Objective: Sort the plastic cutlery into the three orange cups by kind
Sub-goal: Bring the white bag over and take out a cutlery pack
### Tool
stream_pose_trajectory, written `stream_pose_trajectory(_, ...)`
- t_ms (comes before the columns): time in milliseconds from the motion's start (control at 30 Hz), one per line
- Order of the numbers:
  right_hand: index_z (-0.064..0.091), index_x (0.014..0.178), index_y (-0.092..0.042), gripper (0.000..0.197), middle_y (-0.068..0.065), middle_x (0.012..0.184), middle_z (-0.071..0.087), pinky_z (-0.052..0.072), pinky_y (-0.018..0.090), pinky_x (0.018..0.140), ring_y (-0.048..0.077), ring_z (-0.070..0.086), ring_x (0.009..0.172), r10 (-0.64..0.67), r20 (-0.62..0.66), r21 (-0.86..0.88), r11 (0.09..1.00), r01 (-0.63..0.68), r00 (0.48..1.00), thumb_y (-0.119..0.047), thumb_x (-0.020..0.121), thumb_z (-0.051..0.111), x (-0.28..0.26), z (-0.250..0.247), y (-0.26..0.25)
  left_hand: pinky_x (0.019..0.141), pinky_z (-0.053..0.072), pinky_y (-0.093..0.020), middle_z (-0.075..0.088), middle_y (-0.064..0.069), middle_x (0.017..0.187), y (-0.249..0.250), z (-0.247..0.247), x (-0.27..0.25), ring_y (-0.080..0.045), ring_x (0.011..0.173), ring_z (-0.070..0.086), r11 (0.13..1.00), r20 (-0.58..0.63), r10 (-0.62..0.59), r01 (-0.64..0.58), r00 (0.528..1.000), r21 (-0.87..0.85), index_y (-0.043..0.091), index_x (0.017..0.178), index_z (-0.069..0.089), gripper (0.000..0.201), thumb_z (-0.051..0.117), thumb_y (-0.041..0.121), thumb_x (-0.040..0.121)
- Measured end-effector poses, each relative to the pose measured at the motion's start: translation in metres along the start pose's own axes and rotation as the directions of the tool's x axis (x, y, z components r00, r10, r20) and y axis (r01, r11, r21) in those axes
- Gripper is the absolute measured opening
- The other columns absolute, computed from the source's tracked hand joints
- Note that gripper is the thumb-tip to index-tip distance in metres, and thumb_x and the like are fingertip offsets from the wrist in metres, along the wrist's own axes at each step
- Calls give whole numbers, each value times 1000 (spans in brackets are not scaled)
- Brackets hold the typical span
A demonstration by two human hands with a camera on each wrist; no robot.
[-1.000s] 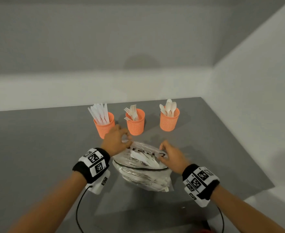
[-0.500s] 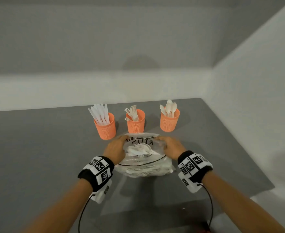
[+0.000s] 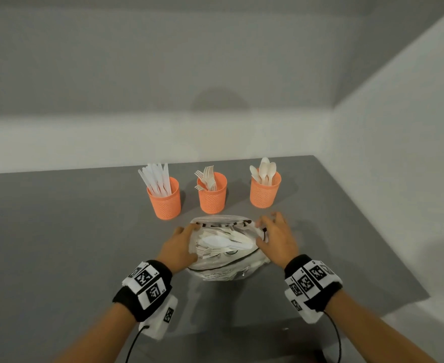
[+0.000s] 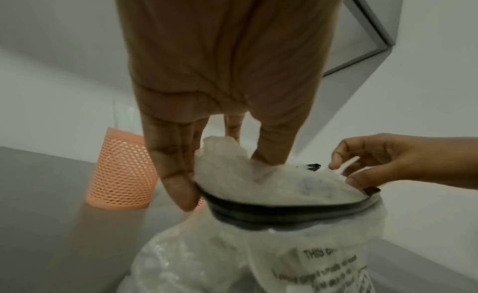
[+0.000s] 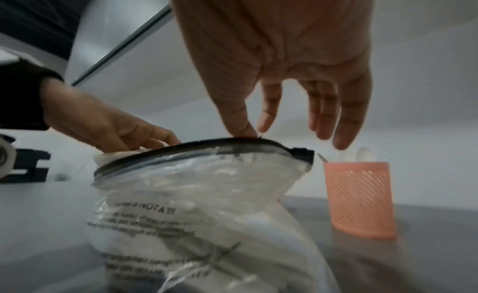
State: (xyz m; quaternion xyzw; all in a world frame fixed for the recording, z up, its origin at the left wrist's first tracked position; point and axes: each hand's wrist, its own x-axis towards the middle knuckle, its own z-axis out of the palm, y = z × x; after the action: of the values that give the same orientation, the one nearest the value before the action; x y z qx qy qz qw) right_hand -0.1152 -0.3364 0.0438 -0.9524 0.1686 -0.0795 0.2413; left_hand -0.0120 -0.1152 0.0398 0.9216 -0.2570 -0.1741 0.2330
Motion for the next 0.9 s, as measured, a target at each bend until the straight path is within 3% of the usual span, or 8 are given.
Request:
stream_pose_trajectory(133,49,89,-20,17,5,95,53,37,24,76,25,53,87,131,23,240,962,-133,991,-10,83,63,-8,2,15,91,38,-26,44,-7,118,-9,3,-9,-24,100,53,996,-21,11,-13,1000,-88,25,129,41,50,57,13,84)
stream_pose_trajectory(267,40,104,-13,28,5,82,56,50,34,67,27,62,70,264,115,354,890,-288,958,-3,84,58,-5,13,14,79,46,-32,50,-10,118,-9,9,-11,-28,95,55,998,2,-17,18,1000,-60,26,130,43,45,52,15,88)
stream_pose_trajectory(367,32,125,-7,44,18,99,55,55,26,49,17,61,50,457,326,648,530,-548,828,6,87,50,-2,18,12,89,45,-35,46,-15,126,-8,14,-12,-32,111,52,999,34,-25,26,999,-30,20,140,32,55,49,10,89)
stream_pose_trajectory(500,23,143,-8,59,19,107,55,50,40,82,30,62,85,465,489,858,-103,-504,738,13,90,40,-1,18,14,100,40,-37,42,-18,138,-13,16,-13,-35,120,49,987,-13,-3,1,1000,-160,9,143,27,63,49,-2,85)
stream_pose_trajectory(633,45,123,2,53,20,75,68,56,37,46,29,69,60,350,591,799,-372,-471,727,9,72,31,-1,11,9,96,39,-31,51,-16,132,-17,15,-12,-32,117,52,955,-242,13,-84,970,-285,2,135,38,51,50,-6,86)
stream_pose_trajectory(767,52,90,3,40,18,82,65,52,41,55,33,55,81,377,579,812,-192,-550,723,0,59,27,-2,23,5,88,36,-24,55,-15,124,-18,28,-11,-31,114,54,942,-183,-87,21,979,-336,1,129,43,46,52,-4,84)
stream_pose_trajectory(833,48,83,-8,29,9,82,53,47,33,57,26,51,73,499,462,809,102,-579,733,10,76,26,1,31,9,92,38,-26,53,-14,124,-19,32,-10,-31,113,54,955,-114,-121,85,986,-283,4,128,46,44,55,2,85)
stream_pose_trajectory(900,46,105,-10,26,4,86,47,44,27,66,20,48,75,477,169,728,529,-436,862,7,88,36,1,36,17,97,36,-28,47,-14,123,-17,30,-6,-31,113,51,971,-188,-109,64,976,-230,6,120,53,39,58,3,82)
